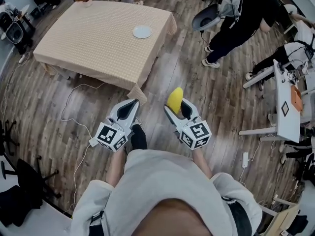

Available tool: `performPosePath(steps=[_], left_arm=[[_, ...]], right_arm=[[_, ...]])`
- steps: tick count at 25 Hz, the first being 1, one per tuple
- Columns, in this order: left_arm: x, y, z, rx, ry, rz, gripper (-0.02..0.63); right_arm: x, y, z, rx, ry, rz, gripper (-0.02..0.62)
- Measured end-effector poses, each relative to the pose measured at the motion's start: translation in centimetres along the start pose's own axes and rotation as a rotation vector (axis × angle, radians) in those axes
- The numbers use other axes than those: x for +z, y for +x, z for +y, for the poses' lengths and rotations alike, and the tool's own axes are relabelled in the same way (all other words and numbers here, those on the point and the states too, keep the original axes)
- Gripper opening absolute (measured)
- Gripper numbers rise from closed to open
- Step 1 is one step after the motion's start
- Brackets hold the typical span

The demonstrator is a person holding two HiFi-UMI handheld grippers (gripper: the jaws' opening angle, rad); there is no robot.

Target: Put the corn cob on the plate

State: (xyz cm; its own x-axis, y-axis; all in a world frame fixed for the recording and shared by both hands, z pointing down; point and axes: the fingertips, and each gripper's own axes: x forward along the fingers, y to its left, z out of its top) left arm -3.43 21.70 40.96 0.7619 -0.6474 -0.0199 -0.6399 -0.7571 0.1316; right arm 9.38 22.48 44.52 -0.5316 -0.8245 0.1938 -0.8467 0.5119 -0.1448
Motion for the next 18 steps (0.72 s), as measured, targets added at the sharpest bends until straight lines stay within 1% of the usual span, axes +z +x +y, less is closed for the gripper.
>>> performPosePath(steps=[8, 14, 18], left_arm=[[1.5, 4.2, 7.8, -0.041, -0.018, 0.013, 0.008], [2.9, 6.0, 14.0, -0.028, -0.038, 0.005, 0.008], [3.8, 7.7, 17.9, -0.031, -0.034, 0.003, 0.007]], right_arm=[[2.3, 8.1, -1.7, -0.01, 0.011, 0.022, 0.252], [4.8, 14.4, -2.8, -0.013, 0.013, 0.027, 0.253], [6.2, 18.7, -4.0, -0.021, 0.012, 0.028, 0.253]])
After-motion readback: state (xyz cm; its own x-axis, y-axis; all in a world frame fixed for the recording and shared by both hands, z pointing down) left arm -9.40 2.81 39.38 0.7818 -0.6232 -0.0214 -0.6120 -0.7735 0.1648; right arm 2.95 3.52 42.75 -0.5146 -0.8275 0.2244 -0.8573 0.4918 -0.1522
